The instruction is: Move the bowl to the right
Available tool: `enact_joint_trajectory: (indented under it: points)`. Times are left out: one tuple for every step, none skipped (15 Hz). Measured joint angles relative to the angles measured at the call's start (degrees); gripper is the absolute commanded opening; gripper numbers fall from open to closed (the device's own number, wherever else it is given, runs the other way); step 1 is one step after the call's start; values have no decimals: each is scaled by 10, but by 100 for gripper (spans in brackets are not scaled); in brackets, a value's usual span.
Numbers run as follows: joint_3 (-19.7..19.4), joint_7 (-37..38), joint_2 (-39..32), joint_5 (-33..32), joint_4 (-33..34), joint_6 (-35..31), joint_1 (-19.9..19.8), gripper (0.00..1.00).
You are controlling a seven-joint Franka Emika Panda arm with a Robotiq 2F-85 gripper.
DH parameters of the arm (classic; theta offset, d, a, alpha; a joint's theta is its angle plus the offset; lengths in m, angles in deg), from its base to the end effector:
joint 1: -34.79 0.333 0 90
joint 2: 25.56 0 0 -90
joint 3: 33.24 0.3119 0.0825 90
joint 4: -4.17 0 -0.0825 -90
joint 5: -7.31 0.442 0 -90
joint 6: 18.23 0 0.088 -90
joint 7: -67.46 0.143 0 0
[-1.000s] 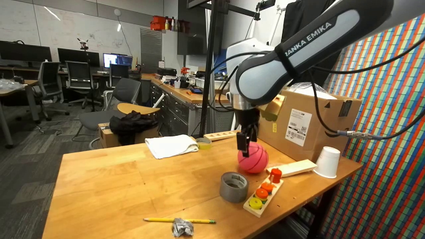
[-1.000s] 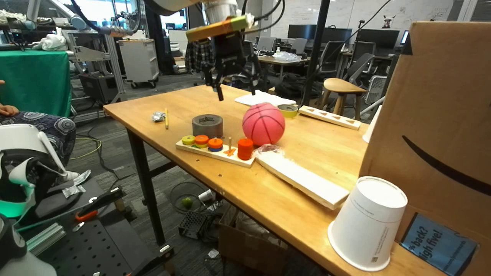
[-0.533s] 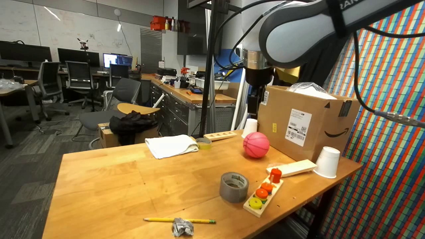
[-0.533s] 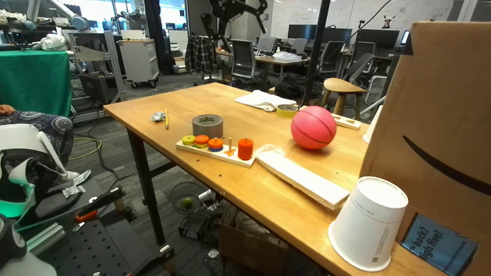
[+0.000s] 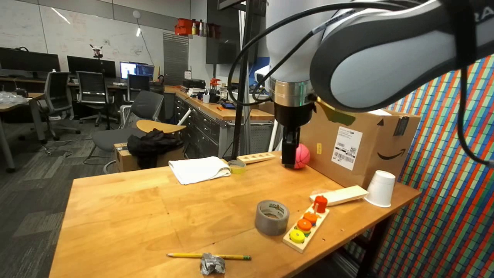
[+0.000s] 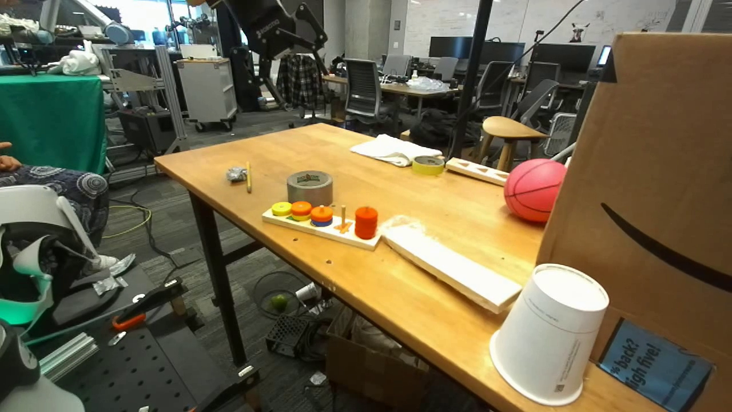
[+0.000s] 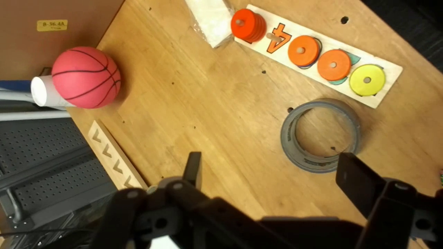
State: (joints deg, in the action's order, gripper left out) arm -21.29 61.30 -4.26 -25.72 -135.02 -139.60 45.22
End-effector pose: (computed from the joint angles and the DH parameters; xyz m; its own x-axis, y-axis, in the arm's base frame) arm 0.4745 0.1477 0.3925 0.7260 0.6804 -0.0999 0.6161 -0.5791 0.5339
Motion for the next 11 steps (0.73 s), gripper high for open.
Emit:
enact_joint_trajectory:
  points:
    - [5,2,1,1,-6,0,5,100]
    - [10,4,2,3,-10,0,11,100]
    - [14,9,2,9,-12,3,15,100]
    - [17,14,2,20,-13,9,18,100]
    - [20,16,2,30,-13,13,22,100]
    - [20,18,2,33,-13,16,24,100]
    - [21,19,2,33,-13,17,25,100]
    - [21,19,2,33,-13,17,25,100]
    - [21,20,2,33,-13,17,25,100]
    - [21,20,2,33,-13,17,25,100]
    - [21,20,2,33,-13,17,25,100]
